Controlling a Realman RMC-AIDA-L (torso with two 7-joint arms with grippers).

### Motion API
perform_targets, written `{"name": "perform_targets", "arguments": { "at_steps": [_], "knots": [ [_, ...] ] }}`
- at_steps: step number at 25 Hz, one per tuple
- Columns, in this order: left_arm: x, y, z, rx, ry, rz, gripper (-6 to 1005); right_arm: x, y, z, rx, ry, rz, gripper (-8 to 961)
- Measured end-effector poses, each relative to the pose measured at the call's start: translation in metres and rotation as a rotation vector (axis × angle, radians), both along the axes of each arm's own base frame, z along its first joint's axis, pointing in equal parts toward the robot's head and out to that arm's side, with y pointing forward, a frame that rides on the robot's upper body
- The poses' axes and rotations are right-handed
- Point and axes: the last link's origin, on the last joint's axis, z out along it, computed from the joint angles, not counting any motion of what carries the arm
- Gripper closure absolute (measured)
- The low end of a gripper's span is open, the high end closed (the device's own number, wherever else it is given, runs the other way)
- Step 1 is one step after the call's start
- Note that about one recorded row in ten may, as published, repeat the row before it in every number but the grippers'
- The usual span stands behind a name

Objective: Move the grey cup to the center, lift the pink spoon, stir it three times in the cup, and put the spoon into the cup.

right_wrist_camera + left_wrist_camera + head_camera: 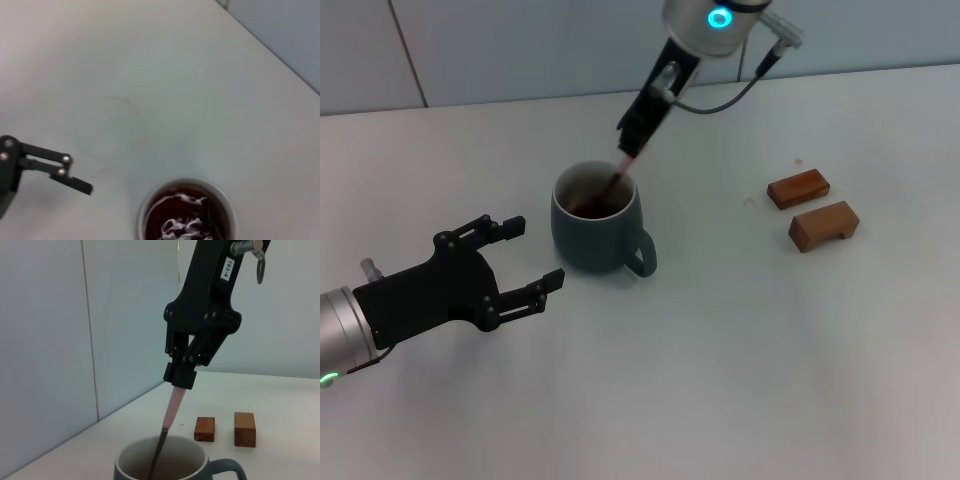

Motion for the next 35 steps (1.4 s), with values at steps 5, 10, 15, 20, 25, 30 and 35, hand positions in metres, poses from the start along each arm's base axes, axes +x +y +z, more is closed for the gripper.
{"name": "perform_targets", "arguments": {
  "at_steps": [5,10,15,20,25,30,35],
  "knots": [
    [0.0,0.0,0.0,0.0,0.0,0.001,181,0.005,-0.006,0.001,-0.033,-0.013,-0.029,780],
    [0.0,0.0,-0.001,-0.003,-0.002,0.001,181,-0.006,-0.012,-0.011,-0.064,0.007,-0.003,777],
    [0.001,0.0,-0.001,-0.003,-0.002,0.0,180,-0.015,-0.004,-0.014,-0.023,0.046,0.032,774],
    [0.001,0.0,-0.001,-0.003,-0.002,-0.001,181,-0.005,0.0,-0.006,0.004,0.003,0.016,771],
    [0.001,0.001,-0.001,-0.003,-0.002,-0.003,183,-0.001,-0.008,-0.009,-0.042,-0.026,-0.008,768],
    [0.002,0.001,-0.002,-0.008,0.0,-0.008,185,-0.014,-0.011,-0.017,-0.065,0.043,0.012,766],
    [0.002,0.001,-0.003,-0.012,0.002,-0.008,187,-0.019,-0.008,-0.013,-0.039,0.114,0.027,763]
  ]
}}
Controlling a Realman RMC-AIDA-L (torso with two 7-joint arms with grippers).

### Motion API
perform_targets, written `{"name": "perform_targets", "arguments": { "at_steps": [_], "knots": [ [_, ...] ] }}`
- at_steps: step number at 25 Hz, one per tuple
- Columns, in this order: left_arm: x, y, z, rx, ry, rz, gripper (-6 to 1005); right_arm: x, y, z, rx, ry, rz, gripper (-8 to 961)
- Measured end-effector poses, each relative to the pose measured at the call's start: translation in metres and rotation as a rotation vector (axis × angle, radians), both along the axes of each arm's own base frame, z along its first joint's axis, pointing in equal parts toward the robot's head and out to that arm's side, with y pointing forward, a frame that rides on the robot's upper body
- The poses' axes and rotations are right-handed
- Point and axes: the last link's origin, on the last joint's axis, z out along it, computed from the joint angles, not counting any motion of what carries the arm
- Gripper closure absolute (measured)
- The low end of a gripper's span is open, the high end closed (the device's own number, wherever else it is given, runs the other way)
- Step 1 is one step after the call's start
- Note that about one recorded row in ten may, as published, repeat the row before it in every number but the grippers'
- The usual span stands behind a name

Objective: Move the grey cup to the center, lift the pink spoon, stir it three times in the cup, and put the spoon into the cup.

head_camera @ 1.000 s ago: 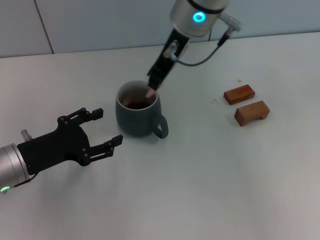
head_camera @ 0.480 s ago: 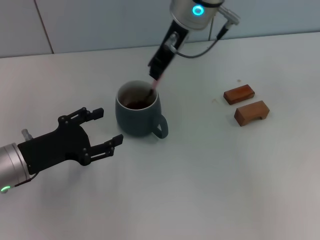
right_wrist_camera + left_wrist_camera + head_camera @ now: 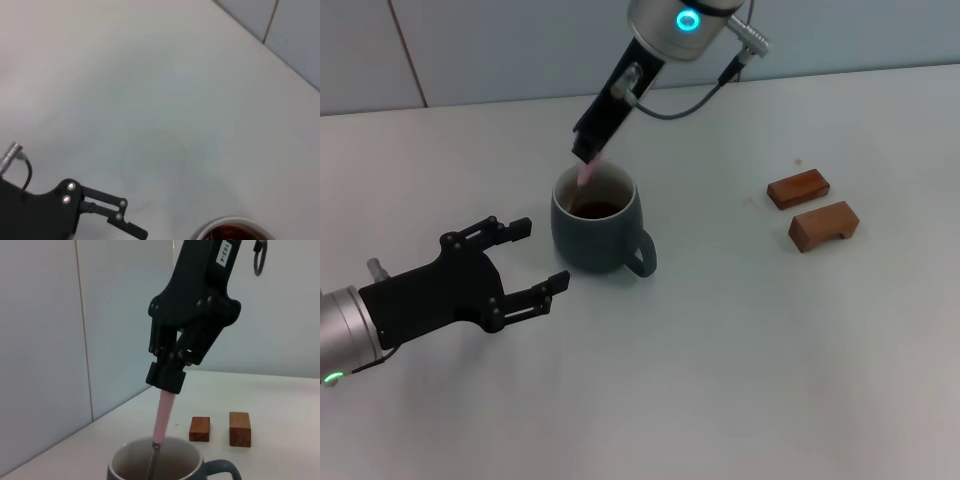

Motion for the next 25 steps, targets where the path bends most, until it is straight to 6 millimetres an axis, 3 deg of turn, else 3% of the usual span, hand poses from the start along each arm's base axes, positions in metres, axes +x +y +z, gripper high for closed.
{"name": "perform_targets", "arguments": {
  "at_steps": [8,15,19,20,21,23,25],
  "knots": [
    [0.0,0.001,0.002,0.0,0.001,0.005,186,0.021,-0.007,0.015,0.052,0.064,0.005,758],
    [-0.001,0.001,0.002,-0.001,0.001,0.008,187,0.047,-0.044,0.047,0.128,0.3,0.149,604],
    [-0.001,0.001,0.002,-0.001,-0.001,0.01,187,0.075,-0.073,0.069,0.21,0.498,0.216,500],
    [-0.002,0.0,0.002,0.001,-0.002,0.015,187,0.094,-0.088,0.078,0.253,0.589,0.244,462],
    [-0.002,0.0,0.002,0.001,-0.002,0.015,188,0.094,-0.088,0.078,0.253,0.589,0.244,424],
    [-0.003,0.0,0.002,0.001,-0.002,0.016,188,0.113,-0.099,0.083,0.288,0.643,0.253,347],
    [-0.004,-0.001,0.003,0.002,-0.003,0.025,188,0.145,-0.111,0.081,0.324,0.681,0.245,217]
  ]
}}
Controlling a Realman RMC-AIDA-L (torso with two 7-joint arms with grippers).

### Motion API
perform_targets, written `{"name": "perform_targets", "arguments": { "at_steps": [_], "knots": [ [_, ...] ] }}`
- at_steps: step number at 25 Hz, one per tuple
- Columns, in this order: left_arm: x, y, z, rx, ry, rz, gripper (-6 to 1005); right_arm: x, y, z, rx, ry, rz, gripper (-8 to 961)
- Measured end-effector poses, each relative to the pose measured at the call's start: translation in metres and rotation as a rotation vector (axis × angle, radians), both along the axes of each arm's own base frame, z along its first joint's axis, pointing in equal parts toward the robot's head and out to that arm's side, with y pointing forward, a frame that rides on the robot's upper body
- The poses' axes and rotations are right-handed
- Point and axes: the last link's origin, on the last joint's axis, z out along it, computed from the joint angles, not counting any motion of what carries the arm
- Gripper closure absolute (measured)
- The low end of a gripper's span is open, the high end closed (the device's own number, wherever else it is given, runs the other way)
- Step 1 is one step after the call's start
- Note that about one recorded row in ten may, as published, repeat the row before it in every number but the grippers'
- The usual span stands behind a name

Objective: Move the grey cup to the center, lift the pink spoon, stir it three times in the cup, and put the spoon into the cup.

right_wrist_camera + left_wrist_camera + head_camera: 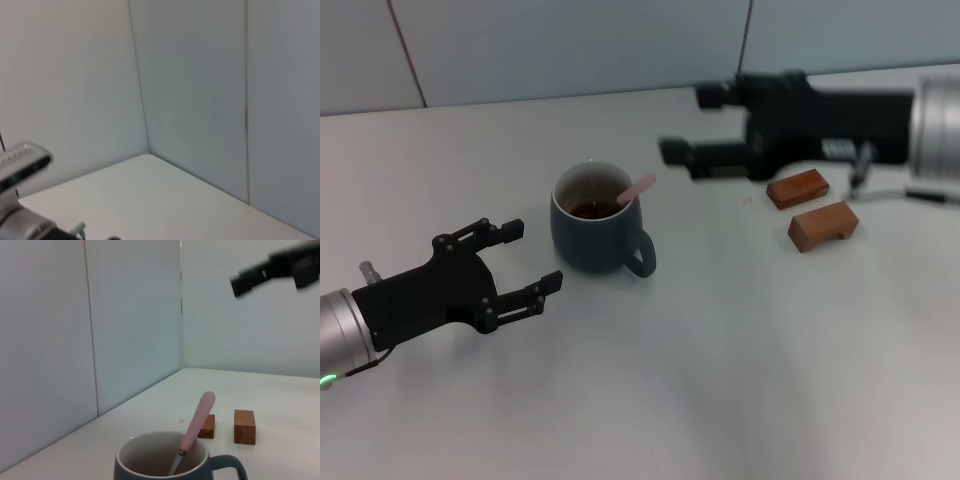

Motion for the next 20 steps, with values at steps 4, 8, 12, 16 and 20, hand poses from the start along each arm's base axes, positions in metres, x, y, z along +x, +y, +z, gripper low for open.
{"name": "perform_targets", "arguments": {
  "at_steps": [4,8,12,16,20],
  "knots": [
    [-0.001,0.0,0.0,0.0,-0.004,0.008,188,0.028,-0.006,-0.012,0.012,0.023,0.004,124],
    [-0.001,-0.001,0.0,0.001,-0.008,0.014,188,0.057,-0.01,-0.026,0.019,0.07,-0.023,124],
    [-0.001,-0.001,-0.001,-0.002,-0.011,0.017,189,0.075,-0.014,-0.034,0.02,0.051,-0.033,124],
    [-0.001,-0.002,-0.002,-0.002,-0.013,0.02,189,0.086,-0.018,-0.037,0.028,0.035,-0.035,124],
    [-0.001,-0.002,-0.002,-0.002,-0.012,0.02,190,0.092,-0.019,-0.041,0.016,0.043,-0.062,124]
  ]
}}
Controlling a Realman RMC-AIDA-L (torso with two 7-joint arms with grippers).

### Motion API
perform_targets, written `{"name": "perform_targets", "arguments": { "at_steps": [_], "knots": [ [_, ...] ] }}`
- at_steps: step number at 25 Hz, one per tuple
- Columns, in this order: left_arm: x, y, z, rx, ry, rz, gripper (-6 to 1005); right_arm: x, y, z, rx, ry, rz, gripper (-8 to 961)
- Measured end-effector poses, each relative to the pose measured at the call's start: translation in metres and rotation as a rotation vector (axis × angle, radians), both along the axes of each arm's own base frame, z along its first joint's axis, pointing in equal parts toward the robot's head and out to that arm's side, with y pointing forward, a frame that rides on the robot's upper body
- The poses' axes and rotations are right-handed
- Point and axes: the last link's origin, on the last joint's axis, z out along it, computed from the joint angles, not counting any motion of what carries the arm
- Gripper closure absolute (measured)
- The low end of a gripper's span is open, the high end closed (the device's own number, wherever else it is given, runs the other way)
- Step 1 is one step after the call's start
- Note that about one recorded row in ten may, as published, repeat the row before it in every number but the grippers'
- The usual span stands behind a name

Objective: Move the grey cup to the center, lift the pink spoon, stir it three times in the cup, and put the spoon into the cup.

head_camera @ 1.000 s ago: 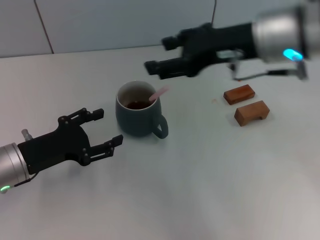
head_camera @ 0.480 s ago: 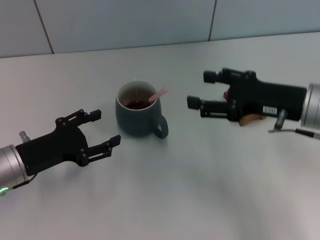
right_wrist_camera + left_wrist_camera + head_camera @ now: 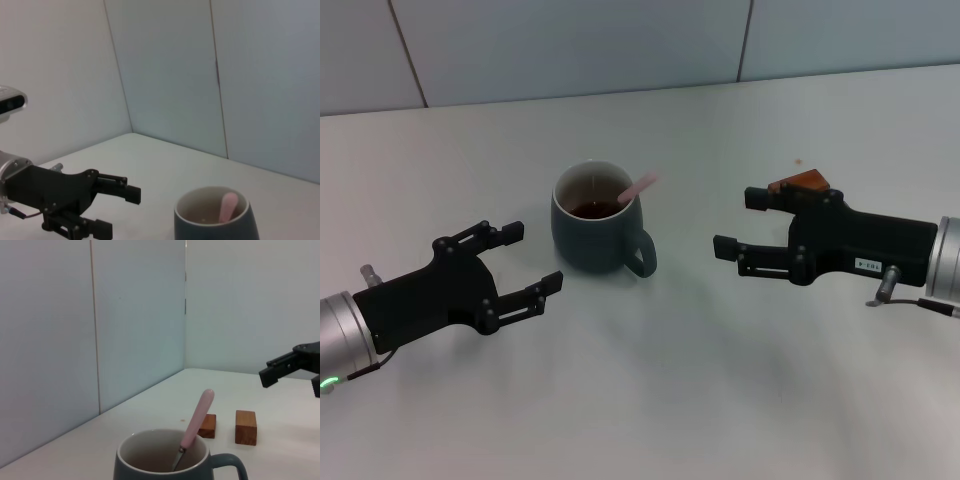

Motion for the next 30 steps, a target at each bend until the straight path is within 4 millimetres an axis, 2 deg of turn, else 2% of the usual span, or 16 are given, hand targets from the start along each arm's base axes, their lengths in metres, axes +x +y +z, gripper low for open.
{"name": "perform_targets", "arguments": {
  "at_steps": [30],
  "knots": [
    [-0.001,0.0008,-0.0001,0.005,0.005,0.006,192,0.0006,0.0013,-0.007,-0.021,0.015,-0.012,124]
  ]
}}
